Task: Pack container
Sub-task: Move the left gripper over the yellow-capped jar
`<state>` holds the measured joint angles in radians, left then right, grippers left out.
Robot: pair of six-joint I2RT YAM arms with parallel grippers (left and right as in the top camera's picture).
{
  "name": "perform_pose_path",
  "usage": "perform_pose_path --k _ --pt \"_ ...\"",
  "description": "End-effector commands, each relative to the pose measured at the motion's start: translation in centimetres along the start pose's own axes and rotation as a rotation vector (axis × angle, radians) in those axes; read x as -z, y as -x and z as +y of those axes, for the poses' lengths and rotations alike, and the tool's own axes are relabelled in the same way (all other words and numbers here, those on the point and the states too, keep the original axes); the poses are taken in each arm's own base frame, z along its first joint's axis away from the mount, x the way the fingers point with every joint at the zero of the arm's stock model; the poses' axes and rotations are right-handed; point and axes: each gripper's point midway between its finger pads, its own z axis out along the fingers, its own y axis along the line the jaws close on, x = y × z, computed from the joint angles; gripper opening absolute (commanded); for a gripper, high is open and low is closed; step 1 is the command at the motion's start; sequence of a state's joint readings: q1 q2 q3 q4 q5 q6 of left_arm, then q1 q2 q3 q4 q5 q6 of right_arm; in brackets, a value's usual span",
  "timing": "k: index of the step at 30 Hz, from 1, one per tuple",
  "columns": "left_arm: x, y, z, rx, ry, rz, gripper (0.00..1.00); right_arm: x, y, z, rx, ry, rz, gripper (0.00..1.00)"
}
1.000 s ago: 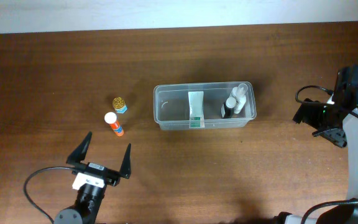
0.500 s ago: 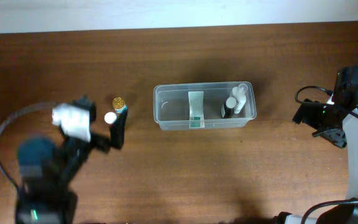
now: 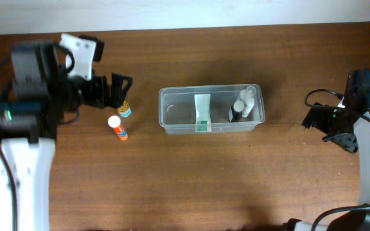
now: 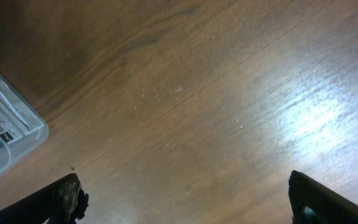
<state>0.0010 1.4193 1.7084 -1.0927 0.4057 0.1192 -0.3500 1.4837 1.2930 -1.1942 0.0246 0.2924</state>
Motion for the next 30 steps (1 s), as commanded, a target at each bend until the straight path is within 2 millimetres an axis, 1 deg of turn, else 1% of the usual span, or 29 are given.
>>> perform_pose_path --k 1,7,9,11,14,17,21,27,30 --pt "-1.2 0.8 2.3 -0.033 0.072 0.122 0.99 0.1 0.1 -0.1 -0.016 -0.001 -0.006 0.98" --pt "-4.6 0.3 3.6 0.004 0.058 0.208 0.99 0.1 0.1 -0.1 -0.017 -0.001 -0.006 0.98" --pt "-5.6 0.4 4.8 0.067 0.099 0.214 0.99 0.1 0.1 -0.1 -0.016 -0.001 -0.006 0.98" --pt "-7.1 0.3 6.5 0.116 0.163 0.225 0.99 0.1 0.1 -0.1 -0.017 -0.001 -0.006 0.98" --pt "-9.3 -0.2 7.5 0.126 0.171 0.250 0.99 0.1 0.1 -0.1 -0.016 -0.001 -0.006 0.98" --pt "-11.6 -1.3 8.6 0.153 0.178 0.299 0.99 0.1 0.1 -0.1 -0.017 -0.001 -0.006 0.98" --pt "-14.1 -3.6 11.0 0.209 0.266 0.382 0.99 0.1 0.1 -0.1 -0.017 -0.001 -0.006 0.98" --pt "-17.7 -7.4 11.8 0.236 0.252 0.522 0.99 0.1 0.1 -0.1 -0.017 -0.001 -0.006 0.98" --pt "-18.9 -9.0 12.0 0.247 0.247 0.579 0.99 0.1 0.1 -0.1 -0.016 -0.001 -0.006 0.98"
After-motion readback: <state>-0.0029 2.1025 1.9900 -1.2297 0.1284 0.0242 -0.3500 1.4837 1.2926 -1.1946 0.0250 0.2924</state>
